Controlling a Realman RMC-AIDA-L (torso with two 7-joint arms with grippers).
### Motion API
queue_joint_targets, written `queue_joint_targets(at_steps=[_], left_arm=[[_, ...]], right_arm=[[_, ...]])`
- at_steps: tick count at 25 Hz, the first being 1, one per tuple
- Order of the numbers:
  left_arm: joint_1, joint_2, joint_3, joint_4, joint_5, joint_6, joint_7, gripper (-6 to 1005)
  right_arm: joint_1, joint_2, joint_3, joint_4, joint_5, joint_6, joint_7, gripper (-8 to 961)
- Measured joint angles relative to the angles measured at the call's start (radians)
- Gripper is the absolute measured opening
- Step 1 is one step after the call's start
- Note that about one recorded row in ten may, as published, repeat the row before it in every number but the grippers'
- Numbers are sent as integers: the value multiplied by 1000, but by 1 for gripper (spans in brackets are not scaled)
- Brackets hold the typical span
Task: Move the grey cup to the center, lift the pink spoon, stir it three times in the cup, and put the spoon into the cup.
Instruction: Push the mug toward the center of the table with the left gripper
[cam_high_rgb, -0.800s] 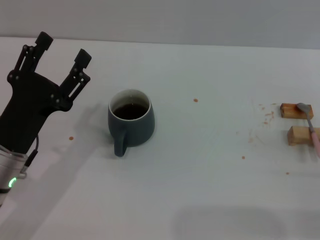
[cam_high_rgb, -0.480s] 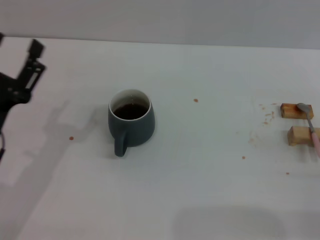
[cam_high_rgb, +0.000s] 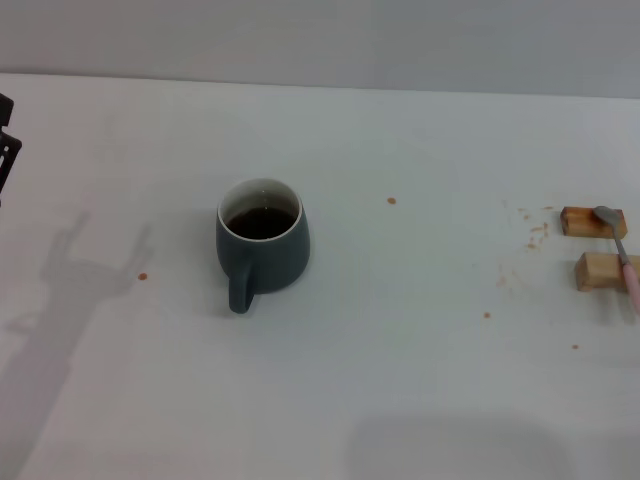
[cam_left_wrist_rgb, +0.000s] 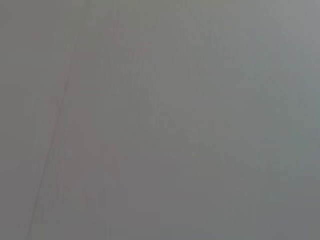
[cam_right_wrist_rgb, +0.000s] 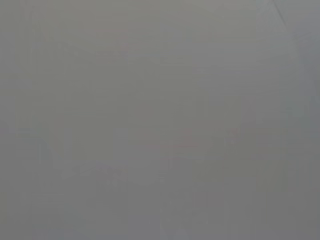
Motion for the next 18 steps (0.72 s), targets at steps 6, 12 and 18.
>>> queue_joint_targets(at_steps=[6, 12, 18], left_arm=[[4, -2, 3, 2, 3, 8, 0, 832], [-15, -1, 21, 18, 14, -16, -7, 831], [-61, 4, 48, 39, 17, -87, -99, 830]], right_arm=[[-10, -2, -2, 10, -2, 2, 0, 610], [-16, -2, -1, 23, -3, 3, 0, 610], [-17, 0, -2, 27, -3, 2, 18, 610]])
